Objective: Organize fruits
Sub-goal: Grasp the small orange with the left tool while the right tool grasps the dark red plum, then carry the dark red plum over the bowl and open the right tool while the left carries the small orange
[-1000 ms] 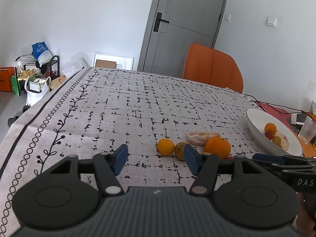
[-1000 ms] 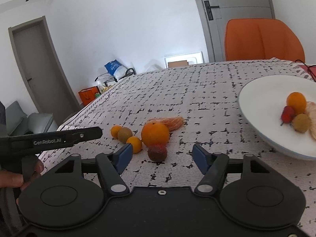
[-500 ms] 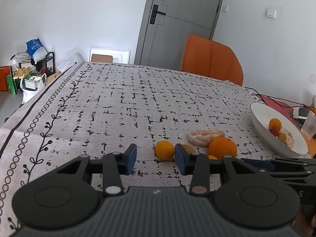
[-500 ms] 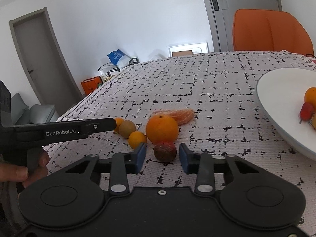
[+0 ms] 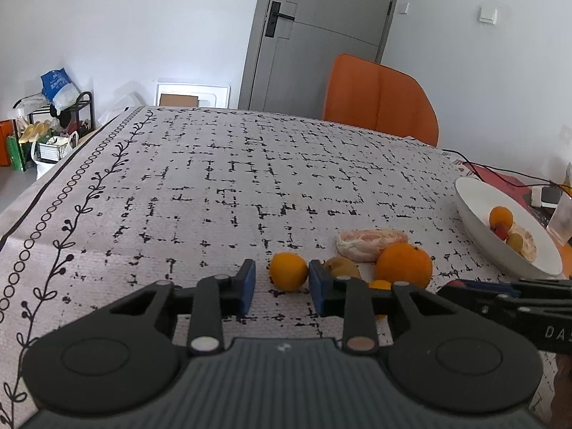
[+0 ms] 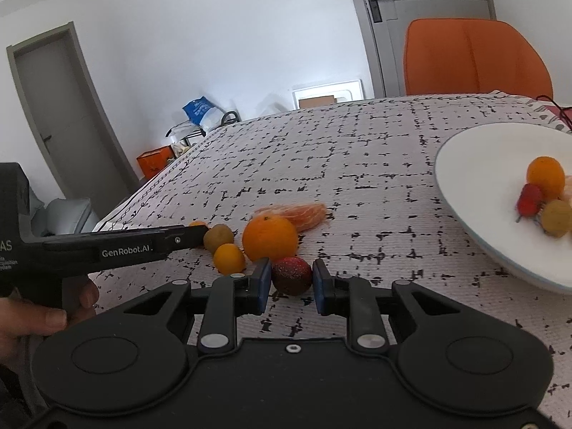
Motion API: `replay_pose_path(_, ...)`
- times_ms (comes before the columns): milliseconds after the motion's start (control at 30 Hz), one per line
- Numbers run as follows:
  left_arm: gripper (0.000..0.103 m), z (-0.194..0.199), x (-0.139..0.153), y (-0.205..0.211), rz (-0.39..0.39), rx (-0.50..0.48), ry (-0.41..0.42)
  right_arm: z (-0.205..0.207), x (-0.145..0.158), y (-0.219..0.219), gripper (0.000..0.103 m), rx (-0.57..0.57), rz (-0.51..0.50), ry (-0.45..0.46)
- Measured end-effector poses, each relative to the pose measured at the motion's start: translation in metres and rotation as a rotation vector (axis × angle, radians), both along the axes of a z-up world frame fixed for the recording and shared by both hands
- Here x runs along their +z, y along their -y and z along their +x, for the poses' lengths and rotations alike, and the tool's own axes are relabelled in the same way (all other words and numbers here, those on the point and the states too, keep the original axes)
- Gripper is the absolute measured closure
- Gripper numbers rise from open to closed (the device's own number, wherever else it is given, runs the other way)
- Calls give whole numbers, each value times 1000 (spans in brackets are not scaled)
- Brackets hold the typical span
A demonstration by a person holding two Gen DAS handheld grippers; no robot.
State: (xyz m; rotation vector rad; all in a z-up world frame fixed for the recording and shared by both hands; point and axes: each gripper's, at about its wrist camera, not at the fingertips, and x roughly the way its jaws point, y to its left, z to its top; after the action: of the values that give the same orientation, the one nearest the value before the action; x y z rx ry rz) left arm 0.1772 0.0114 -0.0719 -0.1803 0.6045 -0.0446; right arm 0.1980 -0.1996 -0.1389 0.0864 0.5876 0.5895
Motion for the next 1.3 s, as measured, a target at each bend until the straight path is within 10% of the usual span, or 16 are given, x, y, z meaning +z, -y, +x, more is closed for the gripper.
replay_pose_path(1300,82,-27,47,70,37,-104,124,-28,24,81,80,-187,101,127)
